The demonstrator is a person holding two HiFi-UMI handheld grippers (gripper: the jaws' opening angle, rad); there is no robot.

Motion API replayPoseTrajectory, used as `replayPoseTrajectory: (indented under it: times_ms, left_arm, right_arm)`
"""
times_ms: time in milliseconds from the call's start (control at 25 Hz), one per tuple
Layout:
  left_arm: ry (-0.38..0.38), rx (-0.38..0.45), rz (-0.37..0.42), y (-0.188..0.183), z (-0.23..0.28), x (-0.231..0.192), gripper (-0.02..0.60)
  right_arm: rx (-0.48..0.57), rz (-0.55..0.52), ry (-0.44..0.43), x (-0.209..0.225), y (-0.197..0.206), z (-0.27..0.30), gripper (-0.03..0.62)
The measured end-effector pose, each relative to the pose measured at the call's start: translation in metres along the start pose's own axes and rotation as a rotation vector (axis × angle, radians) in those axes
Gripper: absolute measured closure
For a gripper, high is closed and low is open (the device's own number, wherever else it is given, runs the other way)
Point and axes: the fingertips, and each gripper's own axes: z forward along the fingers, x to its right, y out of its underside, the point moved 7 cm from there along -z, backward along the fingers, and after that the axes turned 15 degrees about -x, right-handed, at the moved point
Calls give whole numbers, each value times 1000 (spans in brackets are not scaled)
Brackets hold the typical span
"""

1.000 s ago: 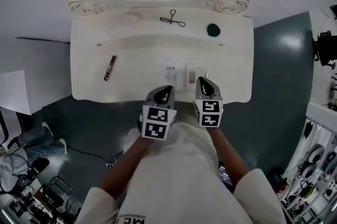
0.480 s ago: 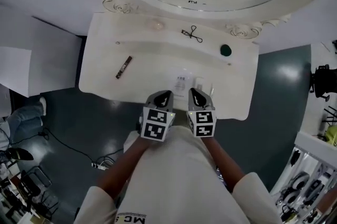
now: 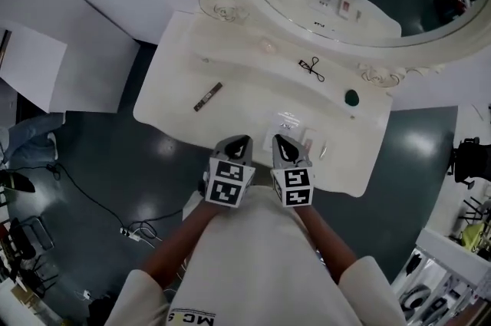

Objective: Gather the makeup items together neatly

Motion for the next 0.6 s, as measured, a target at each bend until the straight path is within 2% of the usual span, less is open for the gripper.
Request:
replayPoseTrajectory:
  times_ms: [600]
  left_arm:
    - [-55, 64, -73, 24, -32, -67, 571]
  right_arm:
    - [18, -101, -87, -59, -35, 28, 591]
